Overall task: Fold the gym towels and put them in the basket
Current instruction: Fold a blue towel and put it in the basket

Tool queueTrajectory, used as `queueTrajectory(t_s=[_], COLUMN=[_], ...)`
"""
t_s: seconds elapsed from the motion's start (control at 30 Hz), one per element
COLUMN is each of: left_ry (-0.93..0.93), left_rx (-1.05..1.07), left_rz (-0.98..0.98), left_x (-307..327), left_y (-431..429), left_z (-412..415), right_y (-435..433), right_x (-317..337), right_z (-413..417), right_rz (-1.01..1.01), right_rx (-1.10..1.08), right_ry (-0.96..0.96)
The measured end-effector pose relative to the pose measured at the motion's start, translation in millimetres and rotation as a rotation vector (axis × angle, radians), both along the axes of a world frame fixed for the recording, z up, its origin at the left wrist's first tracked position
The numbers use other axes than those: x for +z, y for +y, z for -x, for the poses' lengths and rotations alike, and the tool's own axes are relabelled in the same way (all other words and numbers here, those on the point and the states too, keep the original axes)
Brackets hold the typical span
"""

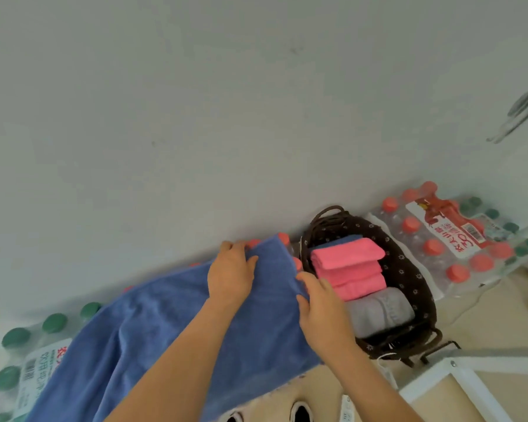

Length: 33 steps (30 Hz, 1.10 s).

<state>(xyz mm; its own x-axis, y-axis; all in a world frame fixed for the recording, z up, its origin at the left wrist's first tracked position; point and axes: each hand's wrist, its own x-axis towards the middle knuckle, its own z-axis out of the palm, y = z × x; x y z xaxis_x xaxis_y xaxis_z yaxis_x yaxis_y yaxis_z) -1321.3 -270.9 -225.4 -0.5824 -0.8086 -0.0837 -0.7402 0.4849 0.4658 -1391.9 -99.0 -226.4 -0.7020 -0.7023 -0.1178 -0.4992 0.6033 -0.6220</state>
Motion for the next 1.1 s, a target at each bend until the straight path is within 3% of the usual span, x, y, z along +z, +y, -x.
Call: queueTrajectory(t_s=[0.13,0.23,0.33,0.43,0.57,0.77,1.0,1.1], left_ry=[-0.038,0.106,0.219,0.219,0.238,0.079,-0.172,-0.126], left_rx=[0.088,0.094,0.084,-0.018,-0.04,0.305,0.609,0.667], left_rz=[-0.017,-0.022,-0.059,-0.105,0.001,0.208,0.118,0.018], left_x=[1.4,9.4,15.6,13.5,19.3,15.1,13.3,8.0], left_y=[-3.0,-0.1,12.9,27.9,48.9,37.9,27.3,29.4], left_z=[21.3,48.8,72.5,63.9,8.5,-138.0,-283.3,-335.2], right_y=[1.9,2.2,3.9,0.2,-25.7,-77.0,-134.7,-158.8], right_x=[-1.4,2.2,9.5,13.4,12.0,30.8,30.2,28.3], right_z=[19.7,33.7,49.8,55.9,33.0,-47.6,-136.0,-164.8], right_rz=[0.001,-0.027,-0.113,-0.071,0.051,0.022,-0.035,-0.08], right_rx=[0.033,0.016,-0.02,0.01,0.303,0.703,0.983,1.001], right_ry=[-0.037,-0.049,0.036,0.18,0.3,0.279,0.21,0.176])
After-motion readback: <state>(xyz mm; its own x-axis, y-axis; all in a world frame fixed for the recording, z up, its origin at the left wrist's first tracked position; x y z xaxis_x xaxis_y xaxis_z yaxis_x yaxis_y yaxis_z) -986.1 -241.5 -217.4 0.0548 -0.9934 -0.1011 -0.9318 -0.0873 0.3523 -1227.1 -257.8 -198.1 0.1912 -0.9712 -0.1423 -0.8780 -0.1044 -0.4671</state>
